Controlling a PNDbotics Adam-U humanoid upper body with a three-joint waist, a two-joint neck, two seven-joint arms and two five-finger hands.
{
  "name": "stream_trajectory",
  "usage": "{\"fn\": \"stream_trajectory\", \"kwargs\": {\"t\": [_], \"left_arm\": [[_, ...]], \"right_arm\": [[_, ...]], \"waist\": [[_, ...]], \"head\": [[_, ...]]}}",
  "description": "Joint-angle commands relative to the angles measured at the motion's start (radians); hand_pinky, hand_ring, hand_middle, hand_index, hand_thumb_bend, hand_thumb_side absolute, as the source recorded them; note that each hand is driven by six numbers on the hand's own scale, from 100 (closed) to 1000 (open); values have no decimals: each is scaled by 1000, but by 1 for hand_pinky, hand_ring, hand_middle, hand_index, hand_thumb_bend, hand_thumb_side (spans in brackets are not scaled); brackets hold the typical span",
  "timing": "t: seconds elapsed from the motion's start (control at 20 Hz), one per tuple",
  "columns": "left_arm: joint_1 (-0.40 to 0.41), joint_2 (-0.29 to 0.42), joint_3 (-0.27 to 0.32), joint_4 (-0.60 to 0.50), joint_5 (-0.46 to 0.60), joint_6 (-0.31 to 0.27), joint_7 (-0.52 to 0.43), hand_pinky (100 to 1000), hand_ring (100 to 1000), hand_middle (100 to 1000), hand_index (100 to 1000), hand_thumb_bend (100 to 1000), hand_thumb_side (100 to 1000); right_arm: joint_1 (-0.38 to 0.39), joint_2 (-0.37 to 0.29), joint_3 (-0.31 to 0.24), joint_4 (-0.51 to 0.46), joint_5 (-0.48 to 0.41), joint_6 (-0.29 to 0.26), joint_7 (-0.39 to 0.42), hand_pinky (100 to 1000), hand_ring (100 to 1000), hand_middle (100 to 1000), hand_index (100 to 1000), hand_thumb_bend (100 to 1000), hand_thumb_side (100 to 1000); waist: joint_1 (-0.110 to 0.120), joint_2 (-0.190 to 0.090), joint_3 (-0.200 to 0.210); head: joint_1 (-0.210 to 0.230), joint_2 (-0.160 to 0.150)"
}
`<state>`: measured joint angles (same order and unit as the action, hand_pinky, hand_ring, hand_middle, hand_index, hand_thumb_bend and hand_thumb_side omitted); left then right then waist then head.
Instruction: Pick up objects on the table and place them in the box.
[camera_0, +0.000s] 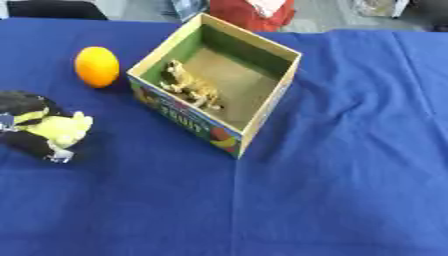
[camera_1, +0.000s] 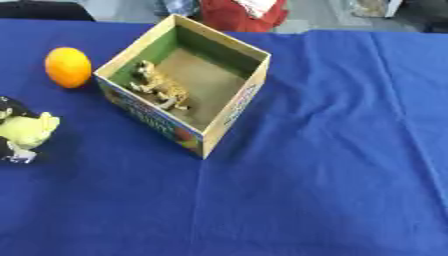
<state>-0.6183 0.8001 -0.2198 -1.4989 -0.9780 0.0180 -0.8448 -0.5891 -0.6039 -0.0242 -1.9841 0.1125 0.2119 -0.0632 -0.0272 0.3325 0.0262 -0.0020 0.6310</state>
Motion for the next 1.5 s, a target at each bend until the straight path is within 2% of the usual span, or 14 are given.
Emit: {"fn": "stream_trajectory", "kwargs": {"t": [0.05,0.15,0.25,0.35,0.4,0.5,0.6,0.75,0.85,0.9,0.95,1.15,1.3,1.5], "left_arm": [[-12,16,8,12,-10,5,-6,535,875,793,904,340,674],[-13,12,10,18,1,12,-3,522,864,783,897,187,606],[-13,10,11,20,22,21,0,512,857,775,890,100,535],[-14,9,12,18,45,30,3,505,852,768,881,100,493],[-14,10,13,13,54,34,5,487,839,757,875,100,428],[-15,12,19,-1,67,42,9,477,832,750,871,100,402],[-15,15,28,-22,74,51,15,470,828,746,865,100,380],[-17,20,46,-60,85,62,20,466,825,743,857,100,407],[-19,28,59,-86,87,69,21,456,818,732,846,100,353],[-21,33,65,-100,81,73,23,443,811,722,837,100,280],[-25,38,73,-117,70,77,27,436,807,717,833,100,244],[-44,48,97,-187,32,81,38,409,788,692,804,100,248],[-64,52,105,-237,4,86,54,324,718,604,724,100,250],[-113,44,104,-288,-8,93,82,268,646,529,647,100,257]], "right_arm": [[-8,-14,-11,-16,-3,3,-5,700,740,601,837,100,919],[-6,-13,-11,-16,-2,6,-7,699,739,601,837,100,920],[-4,-12,-11,-16,-1,9,-7,696,739,601,836,100,922],[-3,-10,-11,-16,0,12,-7,695,739,601,836,100,923],[-2,-10,-12,-16,1,14,-8,695,739,600,836,100,924],[-1,-10,-12,-16,3,15,-8,694,739,600,835,100,924],[-4,-7,-12,-16,5,20,-9,693,738,600,835,100,926],[-16,2,-9,-16,19,39,-5,693,738,600,835,100,925],[-18,5,-8,-16,25,44,-3,693,738,599,835,100,926],[-18,6,-8,-16,27,46,-3,693,738,599,835,100,927],[-18,7,-7,-16,28,47,-3,693,738,600,835,100,929],[-18,7,-8,-16,28,46,0,695,739,601,836,100,931],[-18,6,-8,-16,27,44,1,695,739,602,836,100,928],[-19,2,-8,-16,27,42,1,695,740,602,835,100,927]], "waist": [[1,-20,-1],[1,-20,0],[1,-20,0],[2,-20,0],[3,-20,1],[4,-20,2],[5,-21,4],[8,-22,7],[11,-23,9],[12,-23,10],[13,-23,11],[17,-24,13],[19,-23,15],[23,-21,16]], "head": [[1,-15],[1,-14],[2,-14],[2,-14],[1,-15],[1,-15],[-1,-14],[-3,-14],[-4,-15],[-5,-15],[-6,-16],[-7,-16],[-8,-15],[-8,-15]]}}
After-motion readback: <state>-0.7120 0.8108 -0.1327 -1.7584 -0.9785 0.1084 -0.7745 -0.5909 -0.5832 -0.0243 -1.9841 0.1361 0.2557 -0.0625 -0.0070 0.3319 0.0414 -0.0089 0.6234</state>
